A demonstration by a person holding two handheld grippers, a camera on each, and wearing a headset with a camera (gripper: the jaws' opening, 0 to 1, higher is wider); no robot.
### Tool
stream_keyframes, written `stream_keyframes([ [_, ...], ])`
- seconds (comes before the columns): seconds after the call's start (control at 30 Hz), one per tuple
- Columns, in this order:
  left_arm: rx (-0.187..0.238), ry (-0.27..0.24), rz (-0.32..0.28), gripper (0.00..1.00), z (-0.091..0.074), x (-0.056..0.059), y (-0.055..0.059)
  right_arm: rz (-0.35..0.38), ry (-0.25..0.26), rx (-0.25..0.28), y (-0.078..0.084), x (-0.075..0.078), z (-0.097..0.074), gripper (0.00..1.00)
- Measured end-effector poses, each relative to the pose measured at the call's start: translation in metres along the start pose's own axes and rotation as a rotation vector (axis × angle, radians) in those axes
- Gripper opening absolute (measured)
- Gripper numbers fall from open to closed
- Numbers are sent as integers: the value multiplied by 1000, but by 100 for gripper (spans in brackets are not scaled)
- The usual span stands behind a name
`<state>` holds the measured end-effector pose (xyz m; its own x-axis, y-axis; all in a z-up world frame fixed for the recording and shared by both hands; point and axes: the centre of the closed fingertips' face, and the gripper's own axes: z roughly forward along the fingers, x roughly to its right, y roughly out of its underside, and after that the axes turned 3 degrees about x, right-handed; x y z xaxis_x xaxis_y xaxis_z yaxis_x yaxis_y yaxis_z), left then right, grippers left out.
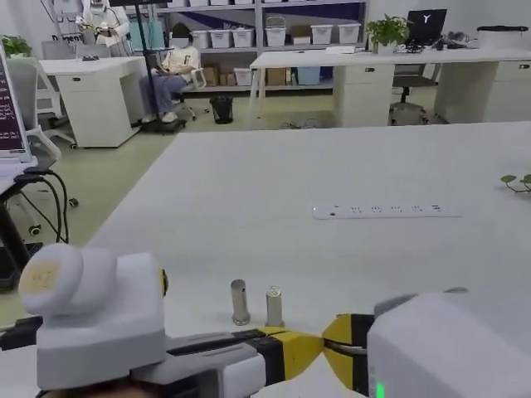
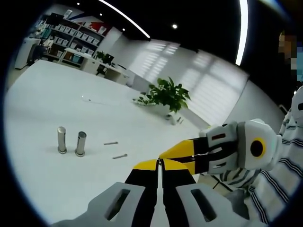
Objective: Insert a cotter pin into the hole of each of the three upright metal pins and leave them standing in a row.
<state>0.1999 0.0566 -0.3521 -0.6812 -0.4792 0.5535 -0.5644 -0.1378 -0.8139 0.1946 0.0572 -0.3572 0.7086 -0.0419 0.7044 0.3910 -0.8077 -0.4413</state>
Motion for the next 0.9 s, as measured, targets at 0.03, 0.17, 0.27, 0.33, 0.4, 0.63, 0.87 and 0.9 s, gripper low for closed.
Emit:
stream_keyframes([
  [0.03, 0, 1, 0, 0, -1, 1, 0, 4, 3, 5, -1, 1, 0, 0],
  [0.17, 2, 1, 12, 0, -2, 2, -3, 27, 22, 4, 0, 3, 0, 7],
  [0.27, -4, 0, 32, 0, -4, 1, -3, 46, 20, -2, 5, 5, -2, 9],
  [0.33, -9, -2, 80, 0, -6, 1, -3, 86, 8, -5, 10, 4, -2, 11],
  [0.4, -21, -3, 118, 0, -8, 1, -1, 136, -6, -6, 14, 2, -3, 16],
  [0.63, -60, -4, 199, 0, -15, -2, 5, 359, -80, 23, 23, -8, -5, 18],
  [0.87, -101, 9, 284, 0, -19, -1, 15, 652, -204, 148, 12, -21, -5, 20],
  [0.9, -102, 15, 296, 0, -19, 0, 16, 701, -218, 172, 9, -22, -5, 20],
])
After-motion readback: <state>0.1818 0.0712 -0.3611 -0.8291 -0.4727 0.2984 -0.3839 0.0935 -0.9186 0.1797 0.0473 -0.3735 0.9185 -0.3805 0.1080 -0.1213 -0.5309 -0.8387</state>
